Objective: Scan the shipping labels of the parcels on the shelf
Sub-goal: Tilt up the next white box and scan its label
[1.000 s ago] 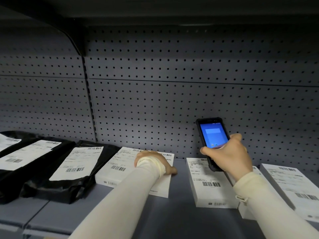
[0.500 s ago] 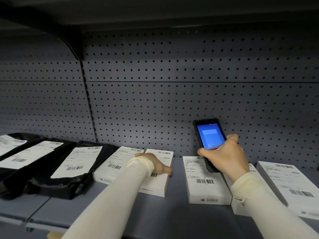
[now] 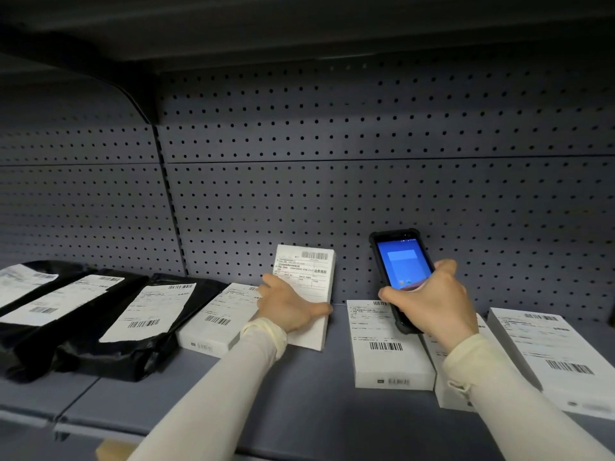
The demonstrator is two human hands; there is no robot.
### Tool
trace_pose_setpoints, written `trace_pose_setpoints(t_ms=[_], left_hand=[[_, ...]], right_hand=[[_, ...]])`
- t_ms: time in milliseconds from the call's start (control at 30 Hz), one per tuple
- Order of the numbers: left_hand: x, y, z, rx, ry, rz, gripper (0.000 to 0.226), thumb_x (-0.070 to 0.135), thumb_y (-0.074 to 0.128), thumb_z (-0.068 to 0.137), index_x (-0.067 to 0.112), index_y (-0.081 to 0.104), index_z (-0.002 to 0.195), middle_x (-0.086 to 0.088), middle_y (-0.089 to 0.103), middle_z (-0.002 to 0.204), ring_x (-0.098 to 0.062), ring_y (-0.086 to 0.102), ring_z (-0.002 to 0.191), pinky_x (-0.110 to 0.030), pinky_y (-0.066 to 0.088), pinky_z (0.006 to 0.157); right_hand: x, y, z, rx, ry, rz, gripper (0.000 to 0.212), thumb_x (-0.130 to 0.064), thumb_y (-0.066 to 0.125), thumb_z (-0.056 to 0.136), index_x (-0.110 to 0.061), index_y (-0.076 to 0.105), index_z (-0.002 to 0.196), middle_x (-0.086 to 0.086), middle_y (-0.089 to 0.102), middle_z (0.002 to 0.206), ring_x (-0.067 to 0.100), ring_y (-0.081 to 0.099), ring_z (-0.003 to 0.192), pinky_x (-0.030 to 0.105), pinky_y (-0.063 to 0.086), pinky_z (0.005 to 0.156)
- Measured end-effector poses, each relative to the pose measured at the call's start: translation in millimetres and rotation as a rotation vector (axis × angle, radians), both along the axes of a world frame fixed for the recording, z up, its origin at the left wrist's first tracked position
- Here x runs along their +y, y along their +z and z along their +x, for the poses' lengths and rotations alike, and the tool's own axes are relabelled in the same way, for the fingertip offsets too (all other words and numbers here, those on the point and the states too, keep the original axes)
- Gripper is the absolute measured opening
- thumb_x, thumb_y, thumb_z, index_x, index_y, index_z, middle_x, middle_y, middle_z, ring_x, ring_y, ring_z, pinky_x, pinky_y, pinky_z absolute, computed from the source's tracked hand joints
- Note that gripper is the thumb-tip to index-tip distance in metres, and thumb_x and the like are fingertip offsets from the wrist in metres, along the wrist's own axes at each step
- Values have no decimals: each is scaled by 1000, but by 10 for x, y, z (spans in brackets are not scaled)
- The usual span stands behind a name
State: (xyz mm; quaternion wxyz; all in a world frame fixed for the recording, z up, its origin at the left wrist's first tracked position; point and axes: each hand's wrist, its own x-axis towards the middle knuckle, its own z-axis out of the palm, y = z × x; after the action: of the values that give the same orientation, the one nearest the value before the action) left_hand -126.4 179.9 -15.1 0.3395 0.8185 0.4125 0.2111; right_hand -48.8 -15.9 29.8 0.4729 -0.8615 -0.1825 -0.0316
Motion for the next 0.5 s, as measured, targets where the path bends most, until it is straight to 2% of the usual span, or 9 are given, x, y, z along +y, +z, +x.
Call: trace_pose_setpoints(t_ms=[100,167,200,267,367,433,500], left_hand=[[19,-84,-13,-230,-12,-49,111,41,91,44,6,24,125,-7,35,127,-23,33,126,-32,33,107],[73,-127,-23,-382,-45,-135,123,42,89,33,9,24,131,-6,40,133,-21,38,130,-36,34,111],[108,-152,-26,-413,-61,-149,121,46,86,31,12,28,131,-5,45,133,-21,43,128,-39,38,109],[187,-191,-31,-413,-113,-125,91,50,83,43,14,45,118,-3,59,122,-20,57,116,-39,49,98],[133,-103,-85,-509,-185,-126,40,31,75,77,14,56,108,3,67,108,-13,65,100,-32,53,88],[95,-27,-105,-616,-200,-150,29,29,66,86,17,53,109,5,67,106,-13,64,101,-33,52,90],[95,68,-124,-716,-227,-127,26,31,58,91,24,49,115,6,65,98,-11,63,93,-30,51,87]], right_hand=[[-17,-17,0,4,3,3,65,-32,79,68,-17,25,100,-7,66,80,13,50,75,32,42,66],[-25,-20,1,12,1,4,65,-32,80,68,-17,26,102,-9,63,79,12,49,75,32,41,65],[-29,-21,2,13,0,4,65,-32,80,68,-17,27,103,-11,61,78,9,48,72,32,40,65],[-37,-25,1,9,0,1,63,-31,80,69,-15,30,103,-14,56,75,1,41,64,32,40,65],[-47,-32,-9,7,-3,0,61,-30,80,68,-13,32,102,-16,52,73,-3,39,63,31,39,63],[-49,-29,-23,9,-4,5,62,-31,80,67,-14,31,102,-13,56,75,1,42,64,31,39,63],[-54,-29,-35,13,0,11,64,-31,80,68,-16,27,100,-7,63,78,-1,43,64,32,40,63]])
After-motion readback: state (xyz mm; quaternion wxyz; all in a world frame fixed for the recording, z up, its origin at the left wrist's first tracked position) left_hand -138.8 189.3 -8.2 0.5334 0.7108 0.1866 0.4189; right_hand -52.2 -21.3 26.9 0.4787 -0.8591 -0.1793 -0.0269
